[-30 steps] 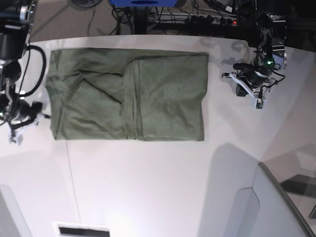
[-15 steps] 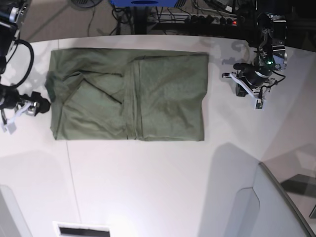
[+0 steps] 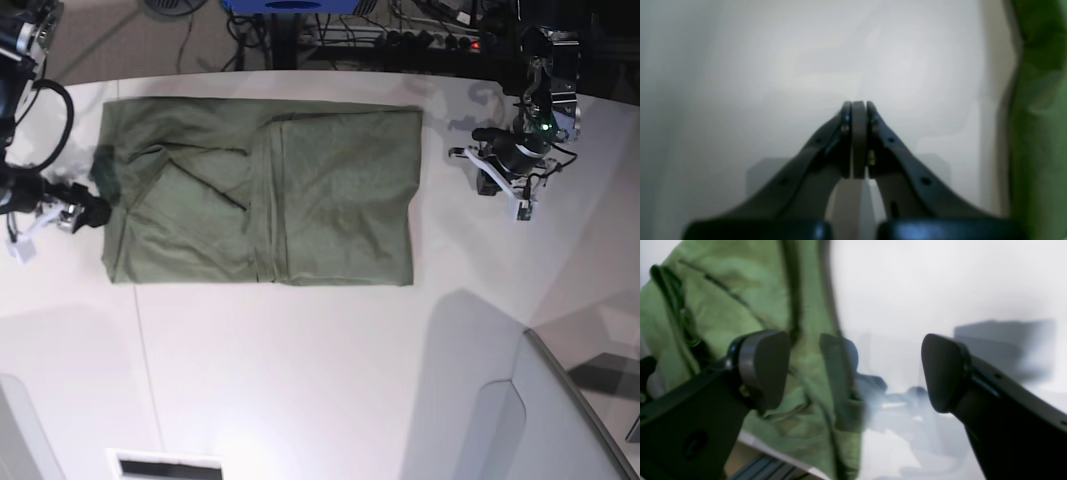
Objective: Layout the t-shirt on the table in an organized manner, then fold the t-shirt properly
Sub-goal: 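Release the edge and reposition the right gripper at the shirt end, then grasp both ends of the shirt strip with both grippers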
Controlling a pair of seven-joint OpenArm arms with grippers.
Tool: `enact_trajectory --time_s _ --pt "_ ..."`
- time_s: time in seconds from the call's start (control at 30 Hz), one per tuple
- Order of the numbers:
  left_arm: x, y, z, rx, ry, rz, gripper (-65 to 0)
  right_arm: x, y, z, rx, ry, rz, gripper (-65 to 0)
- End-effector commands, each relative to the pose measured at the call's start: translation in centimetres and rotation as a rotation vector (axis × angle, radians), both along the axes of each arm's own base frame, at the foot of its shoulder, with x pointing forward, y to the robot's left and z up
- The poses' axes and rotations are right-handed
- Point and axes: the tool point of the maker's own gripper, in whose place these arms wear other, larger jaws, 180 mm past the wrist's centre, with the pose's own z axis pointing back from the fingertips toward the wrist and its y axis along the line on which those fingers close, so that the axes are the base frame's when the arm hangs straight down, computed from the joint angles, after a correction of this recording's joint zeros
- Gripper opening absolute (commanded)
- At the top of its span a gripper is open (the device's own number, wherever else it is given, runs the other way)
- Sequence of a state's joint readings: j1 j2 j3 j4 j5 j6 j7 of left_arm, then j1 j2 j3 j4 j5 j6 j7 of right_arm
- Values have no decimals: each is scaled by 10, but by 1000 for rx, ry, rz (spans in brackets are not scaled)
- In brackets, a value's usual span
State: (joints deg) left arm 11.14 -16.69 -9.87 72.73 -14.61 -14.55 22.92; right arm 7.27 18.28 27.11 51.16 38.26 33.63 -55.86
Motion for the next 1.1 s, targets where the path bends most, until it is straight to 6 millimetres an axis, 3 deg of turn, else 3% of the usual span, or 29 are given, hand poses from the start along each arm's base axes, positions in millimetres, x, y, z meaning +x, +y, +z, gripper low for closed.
enact_trajectory --time_s 0.0,0.1,0.43,0.57,0.67,0.9,1.07 --pt "9 5 10 11 -40 -1 -650 -5 6 -2 -3 36 30 -48" --pt "13 4 6 1 -35 7 -650 -5 23 1 7 28 63 -48" --pt "21 -70 -19 -79 18 -126 -650 -9 53 2 42 41 118 -48" --pt "24 -86 -24 -103 27 -140 -650 -8 64 2 62 41 125 -48" --pt "25 -89 -23 -108 25 -142 -650 -8 70 0 73 42 127 -48" --pt "24 -98 -25 -110 30 -170 -650 -7 105 -3 102 39 199 -54" --pt "24 -98 -25 -110 30 -170 -650 1 107 -2 106 -5 167 -86"
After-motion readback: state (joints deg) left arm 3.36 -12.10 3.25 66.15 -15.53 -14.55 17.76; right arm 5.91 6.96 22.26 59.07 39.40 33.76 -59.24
